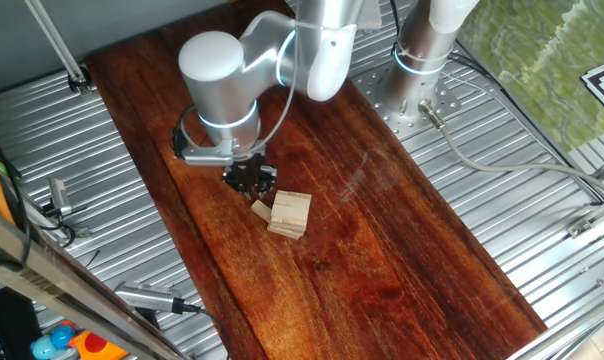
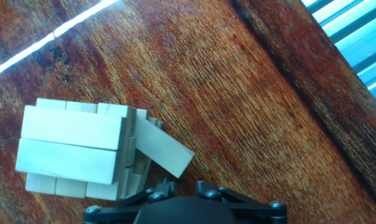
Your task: Play Jenga
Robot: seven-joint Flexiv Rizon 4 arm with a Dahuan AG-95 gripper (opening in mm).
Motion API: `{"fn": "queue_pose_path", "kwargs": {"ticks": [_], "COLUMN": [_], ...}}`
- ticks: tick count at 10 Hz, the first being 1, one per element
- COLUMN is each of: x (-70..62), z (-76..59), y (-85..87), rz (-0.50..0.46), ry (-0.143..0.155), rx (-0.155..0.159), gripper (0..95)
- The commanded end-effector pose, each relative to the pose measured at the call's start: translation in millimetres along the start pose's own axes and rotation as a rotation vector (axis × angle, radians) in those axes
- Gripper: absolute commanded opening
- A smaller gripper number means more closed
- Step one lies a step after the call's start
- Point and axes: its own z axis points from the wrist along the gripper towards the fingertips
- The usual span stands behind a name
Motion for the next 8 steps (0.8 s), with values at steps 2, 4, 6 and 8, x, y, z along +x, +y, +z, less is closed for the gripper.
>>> {"fn": "queue_pose_path", "kwargs": {"ticks": [2, 4, 6, 8], "x": [-0.2, -0.3, -0.2, -0.4], "z": [0.0, 0.2, 0.7, 0.6], "y": [-0.2, -0.4, -1.2, -1.6], "rz": [0.008, 0.013, 0.016, 0.023], "ry": [-0.001, -0.002, -0.004, -0.007], "rx": [0.002, 0.002, 0.002, 0.000], "gripper": [19.0, 19.0, 19.0, 19.0]}}
